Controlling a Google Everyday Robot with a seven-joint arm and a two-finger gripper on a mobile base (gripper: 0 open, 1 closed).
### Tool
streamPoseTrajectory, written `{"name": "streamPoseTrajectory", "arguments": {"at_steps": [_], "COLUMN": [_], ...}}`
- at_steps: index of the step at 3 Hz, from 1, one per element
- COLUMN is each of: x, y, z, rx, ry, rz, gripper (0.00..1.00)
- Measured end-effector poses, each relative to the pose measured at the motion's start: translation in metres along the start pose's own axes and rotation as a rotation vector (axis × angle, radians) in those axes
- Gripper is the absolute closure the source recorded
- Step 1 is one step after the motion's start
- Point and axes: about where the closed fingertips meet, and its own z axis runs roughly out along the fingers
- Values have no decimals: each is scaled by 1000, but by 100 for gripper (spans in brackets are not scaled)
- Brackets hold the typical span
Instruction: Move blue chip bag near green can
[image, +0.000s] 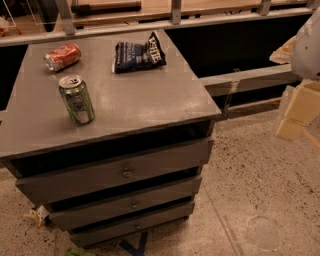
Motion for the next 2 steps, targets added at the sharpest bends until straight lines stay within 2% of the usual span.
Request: {"name": "streamPoseTrajectory", "arguments": {"at_steps": [1, 2], "x": [0, 1], "y": [0, -11], "z": [0, 10], "rx": [0, 9], "ry": [0, -97], "rz": [0, 88], "gripper": [0, 0]}}
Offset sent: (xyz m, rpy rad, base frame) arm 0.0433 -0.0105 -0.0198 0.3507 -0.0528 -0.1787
